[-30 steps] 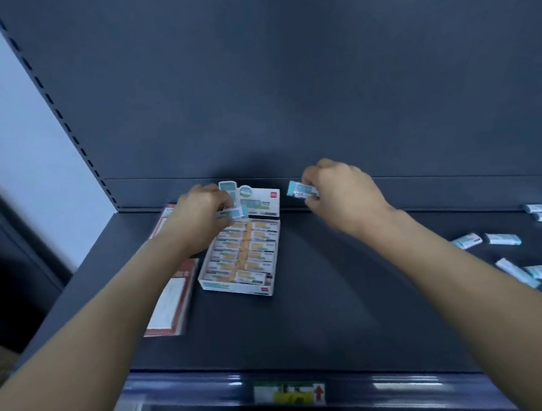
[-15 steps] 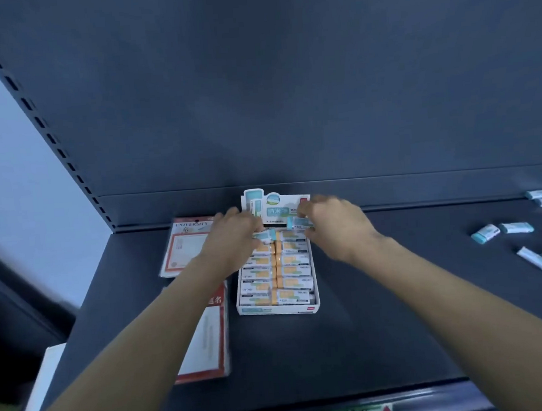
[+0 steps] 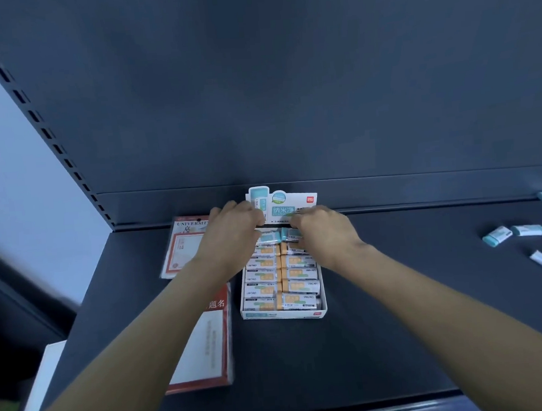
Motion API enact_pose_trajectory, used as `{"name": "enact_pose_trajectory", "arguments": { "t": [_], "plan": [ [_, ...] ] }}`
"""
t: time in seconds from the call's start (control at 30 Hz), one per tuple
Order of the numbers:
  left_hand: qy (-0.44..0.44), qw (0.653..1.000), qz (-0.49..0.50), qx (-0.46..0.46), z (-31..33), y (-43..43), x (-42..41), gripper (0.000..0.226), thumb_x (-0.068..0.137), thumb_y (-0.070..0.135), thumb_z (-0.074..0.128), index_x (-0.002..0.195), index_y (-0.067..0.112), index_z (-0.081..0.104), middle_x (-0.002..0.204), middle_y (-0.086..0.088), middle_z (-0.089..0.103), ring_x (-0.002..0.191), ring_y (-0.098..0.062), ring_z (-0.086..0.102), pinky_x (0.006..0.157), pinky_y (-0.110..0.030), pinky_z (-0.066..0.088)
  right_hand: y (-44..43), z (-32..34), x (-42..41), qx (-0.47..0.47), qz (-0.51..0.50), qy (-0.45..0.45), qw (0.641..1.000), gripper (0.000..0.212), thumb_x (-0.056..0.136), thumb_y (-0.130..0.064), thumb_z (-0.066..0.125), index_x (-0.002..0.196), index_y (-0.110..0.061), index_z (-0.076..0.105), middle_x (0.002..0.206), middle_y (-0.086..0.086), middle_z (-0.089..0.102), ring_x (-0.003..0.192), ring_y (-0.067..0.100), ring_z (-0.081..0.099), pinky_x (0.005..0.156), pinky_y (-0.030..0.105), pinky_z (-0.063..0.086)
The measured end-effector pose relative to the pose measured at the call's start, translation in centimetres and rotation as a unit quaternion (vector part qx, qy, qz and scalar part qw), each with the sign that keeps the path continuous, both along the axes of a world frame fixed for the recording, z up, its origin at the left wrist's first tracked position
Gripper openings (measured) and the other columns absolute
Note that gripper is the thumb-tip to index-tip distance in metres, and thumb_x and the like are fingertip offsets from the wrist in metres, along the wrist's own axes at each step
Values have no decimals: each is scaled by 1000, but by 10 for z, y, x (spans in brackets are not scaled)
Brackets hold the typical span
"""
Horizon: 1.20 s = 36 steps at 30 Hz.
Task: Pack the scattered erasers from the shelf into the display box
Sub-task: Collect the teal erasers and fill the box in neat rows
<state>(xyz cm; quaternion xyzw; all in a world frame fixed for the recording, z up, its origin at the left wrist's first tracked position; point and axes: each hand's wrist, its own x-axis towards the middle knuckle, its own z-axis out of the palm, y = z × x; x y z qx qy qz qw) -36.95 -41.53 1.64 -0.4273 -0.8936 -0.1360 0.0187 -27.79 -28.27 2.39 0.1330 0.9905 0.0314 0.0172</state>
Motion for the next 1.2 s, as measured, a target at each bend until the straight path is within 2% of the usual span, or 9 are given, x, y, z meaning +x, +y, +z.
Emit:
{"name": "enact_pose_trajectory", "arguments": {
  "t": [0.13, 0.23, 0.43, 0.57, 0.67, 0.77, 0.9, 1.03, 1.2],
  "plan": [
    [10, 998, -3, 54, 15, 5, 7, 24, 94, 14, 48, 113, 15, 61, 118, -2, 60, 109, -21, 49, 97, -37, 33, 7, 11, 12, 9, -8, 33, 999, 28, 88, 0, 51, 114, -11, 55, 112, 7, 60, 101, 27, 56, 66, 30, 38],
    [18, 995, -17, 92, 31, 19, 17, 22, 94, 14, 47, 111, 16, 61, 113, -1, 60, 107, -22, 49, 95, -36, 32, 20, 26, 29, 18, -35, 73, 997, 28, 90, -4, 48, 116, -13, 57, 111, 6, 60, 104, 27, 55, 71, 29, 38],
    [22, 982, -93, 161, 60, 68, 64, 18, 91, 12, 52, 104, 13, 64, 104, -4, 61, 101, -26, 50, 88, -37, 32, 55, 57, 81, 54, -109, 134, 983, 25, 89, -4, 48, 111, -10, 58, 110, 7, 62, 104, 28, 55, 69, 29, 33],
    [49, 970, -145, 191, 75, 99, 108, 15, 88, 10, 56, 100, 12, 65, 99, -6, 62, 95, -29, 52, 82, -37, 34, 85, 72, 130, 68, -151, 152, 975, 27, 90, -6, 48, 115, -11, 59, 112, 8, 61, 107, 29, 54, 77, 32, 42],
    [45, 964, -184, 187, 82, 129, 150, 17, 90, 14, 53, 104, 14, 64, 103, -2, 61, 99, -24, 50, 87, -34, 32, 113, 78, 179, 68, -181, 162, 968, 27, 92, -8, 47, 116, -12, 59, 113, 8, 61, 109, 30, 53, 79, 34, 43],
    [35, 960, -210, 179, 82, 165, 199, 19, 92, 16, 51, 108, 17, 62, 108, 0, 60, 103, -22, 49, 93, -34, 33, 147, 77, 233, 66, -214, 166, 960, 26, 92, -9, 46, 114, -10, 60, 110, 10, 61, 106, 32, 53, 72, 34, 41],
    [22, 959, -239, 148, 73, 220, 263, 20, 92, 17, 51, 109, 18, 61, 109, 1, 59, 105, -22, 49, 93, -34, 32, 198, 77, 310, 60, -247, 158, 954, 24, 91, -9, 47, 110, -8, 62, 107, 12, 61, 103, 34, 54, 72, 34, 43],
    [4, 965, -235, 114, 57, 269, 306, 21, 92, 17, 52, 110, 19, 61, 108, 1, 59, 102, -21, 50, 91, -32, 30, 240, 76, 366, 47, -265, 142, 953, 24, 92, -7, 46, 110, -8, 61, 111, 12, 61, 104, 34, 53, 70, 33, 39],
    [-16, 977, -205, 63, 40, 297, 322, 21, 91, 14, 52, 109, 16, 62, 111, -2, 60, 105, -23, 51, 93, -35, 34, 271, 68, 389, 20, -242, 130, 961, 23, 92, -7, 46, 110, -8, 61, 110, 12, 60, 103, 35, 53, 76, 35, 43]
  ]
}}
